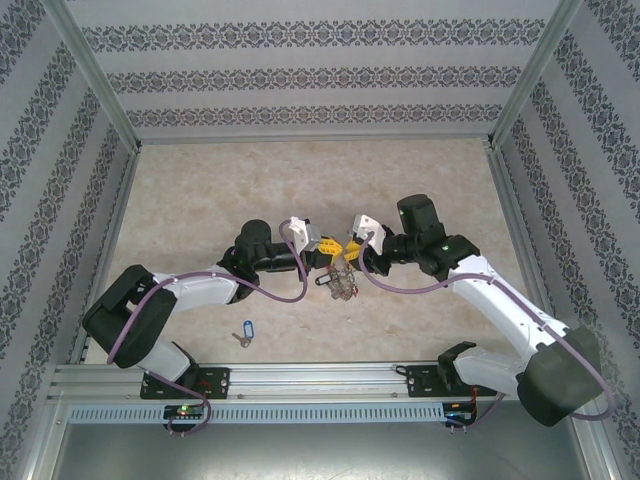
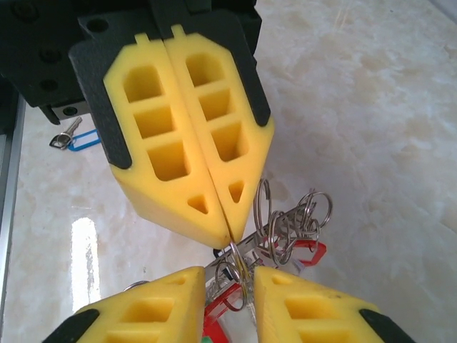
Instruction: Put the keys on the keyring
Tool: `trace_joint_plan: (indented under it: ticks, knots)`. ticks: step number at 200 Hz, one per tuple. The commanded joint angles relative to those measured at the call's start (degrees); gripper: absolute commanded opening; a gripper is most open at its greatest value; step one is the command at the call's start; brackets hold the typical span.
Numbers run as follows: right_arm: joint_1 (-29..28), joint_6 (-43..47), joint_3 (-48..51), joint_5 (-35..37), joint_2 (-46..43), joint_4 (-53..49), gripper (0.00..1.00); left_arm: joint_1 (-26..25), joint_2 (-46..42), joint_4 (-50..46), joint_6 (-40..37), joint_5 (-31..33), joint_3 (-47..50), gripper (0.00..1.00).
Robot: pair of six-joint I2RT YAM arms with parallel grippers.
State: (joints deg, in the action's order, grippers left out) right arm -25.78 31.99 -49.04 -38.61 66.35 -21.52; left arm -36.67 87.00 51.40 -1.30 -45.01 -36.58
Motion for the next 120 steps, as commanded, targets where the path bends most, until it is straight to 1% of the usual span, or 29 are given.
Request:
trace_joint_plan:
  ticks: [1, 9, 53, 67, 85, 91, 110, 120]
  knots:
    - [-0.5, 1.9, -2.1, -1.0, 0.7, -1.1, 0.21, -0.2, -2.2, 1.3, -1.4, -2.1, -2.0, 0.00]
    - [-0.5, 2.0, -2.1, -1.2, 0.8, -1.1, 0.17, -0.2, -2.2, 1.2, -1.5, -2.1, -2.1, 0.00]
    - [-0.5, 1.9, -2.7, -1.7, 1.0, -0.9, 0.16, -0.2, -2.3, -0.2, -2.5, -2.4, -2.3, 0.00]
    - [-0.5, 1.8, -2.8, -1.8, 0.9, -1.1, 0.09, -0.2, -2.2, -0.7, -2.7, -2.5, -2.6, 0.00]
    - [-0.5, 1.9, -2.7, -1.6, 0.8, -1.4, 0.07, -0.2, -2.3, -0.7, -2.8, -2.5, -2.6, 0.00]
    - [-0.5, 1.9, -2.7, -1.4, 0.9, -1.5, 0.08, -0.2, -2.3, -0.6, -2.8, -2.4, -2.5, 0.00]
    - [-0.5, 1.9, -2.5, -1.6, 1.2, -2.1, 0.21, -0.2, -2.3, -0.5, -2.7, -2.4, -2.6, 0.00]
    - [-0.5, 2.4, -2.6, -1.5, 1.6, -2.6, 0.22, -0.2, -2.5, -0.3, -2.7, -2.4, -2.5, 0.00]
